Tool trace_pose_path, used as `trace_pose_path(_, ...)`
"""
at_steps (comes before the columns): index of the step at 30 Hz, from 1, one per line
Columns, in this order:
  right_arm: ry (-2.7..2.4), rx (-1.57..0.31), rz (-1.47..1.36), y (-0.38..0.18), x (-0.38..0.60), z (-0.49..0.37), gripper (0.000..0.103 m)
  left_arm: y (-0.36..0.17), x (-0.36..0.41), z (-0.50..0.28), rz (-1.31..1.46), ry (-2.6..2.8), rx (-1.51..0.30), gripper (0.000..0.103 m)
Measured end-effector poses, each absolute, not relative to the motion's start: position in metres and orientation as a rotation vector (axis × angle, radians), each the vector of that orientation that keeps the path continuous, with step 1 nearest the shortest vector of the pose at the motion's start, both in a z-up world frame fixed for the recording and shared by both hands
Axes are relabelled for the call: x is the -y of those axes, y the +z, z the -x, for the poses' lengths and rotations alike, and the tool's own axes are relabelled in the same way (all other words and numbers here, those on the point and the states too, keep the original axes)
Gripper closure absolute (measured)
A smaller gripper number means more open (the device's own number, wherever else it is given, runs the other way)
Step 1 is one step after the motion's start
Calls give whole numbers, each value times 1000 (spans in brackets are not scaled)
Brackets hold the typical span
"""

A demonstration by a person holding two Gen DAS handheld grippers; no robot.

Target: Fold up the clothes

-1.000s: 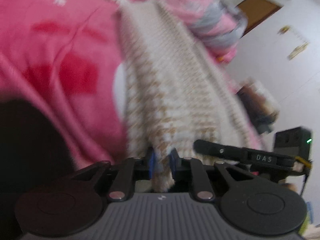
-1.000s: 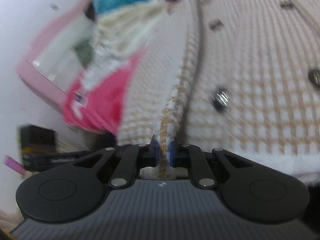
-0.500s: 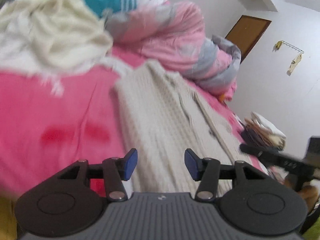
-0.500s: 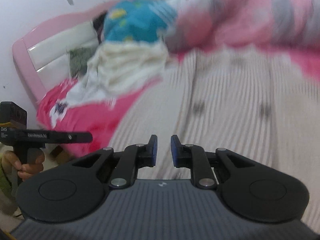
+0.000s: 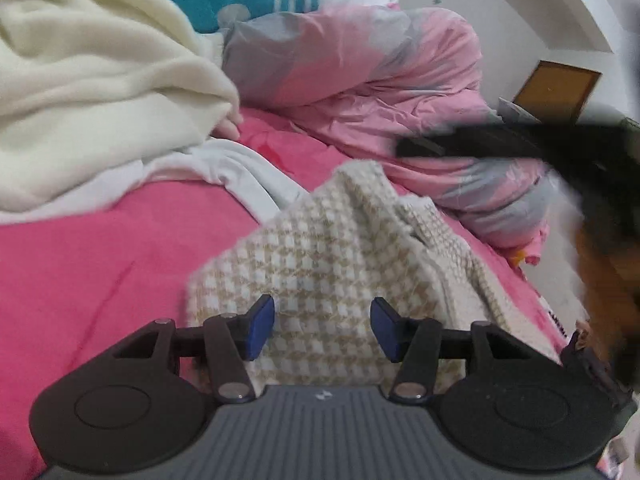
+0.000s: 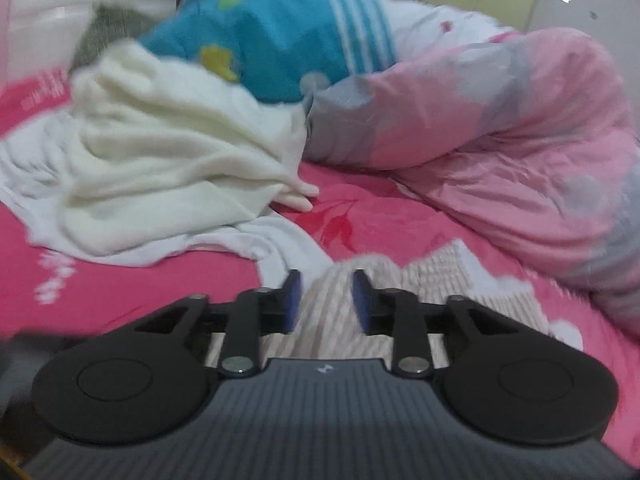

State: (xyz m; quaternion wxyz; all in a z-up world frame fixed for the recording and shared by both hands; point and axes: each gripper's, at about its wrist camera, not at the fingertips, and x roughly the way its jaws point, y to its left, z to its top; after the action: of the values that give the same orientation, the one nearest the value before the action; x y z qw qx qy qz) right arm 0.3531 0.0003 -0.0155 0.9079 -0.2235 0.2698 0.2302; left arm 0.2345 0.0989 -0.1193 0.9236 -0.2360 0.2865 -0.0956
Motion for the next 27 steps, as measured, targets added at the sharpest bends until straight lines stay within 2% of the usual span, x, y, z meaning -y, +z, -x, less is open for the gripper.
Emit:
trace_pose_path(1,468,-567,487,-22,-10,-366,51,-119,-98,-234,478,-196,-587,46)
trace_pose_path(2,452,-572,510,-29,-17,-378,49,-119,-97,-234,471,-195,-586,45)
trace_pose_path(4,419,-590,538,-46,-18,-395,51,-119,-94,-233,457,-194,-584,45)
trace_pose_path(5,412,-611,547,-56,-14,-402,55,-118,-94,-233,457,-196,-585,45)
trace_pose_path(6,412,-635,540,-65,-6,-405,69,-118,-95,-233,461,-199,-586,45)
trace_pose_path(8,405,-663,482,-76,18,-405,85,-119,-96,-234,469,-205,-591,46)
trace_pose_path(9,394,-668,421,-77,32,-403,90,-120,-96,-234,472,-208,-593,46)
trace_pose_path(14,379,-792,-302,-80,131,-416,93,-122,-97,-235,484,-219,-599,46)
trace_pose_path(16,356,-819,-424,-81,144,-418,93,-122,-97,-235,486,-220,-599,46)
trace_pose_path(18,352,-806,-378,-69,134,-417,92,-123,-97,-236,486,-220,-600,46)
trace_pose_path(27,352,-625,202,-10,27,-430,88,-123,-97,-236,482,-218,-601,45)
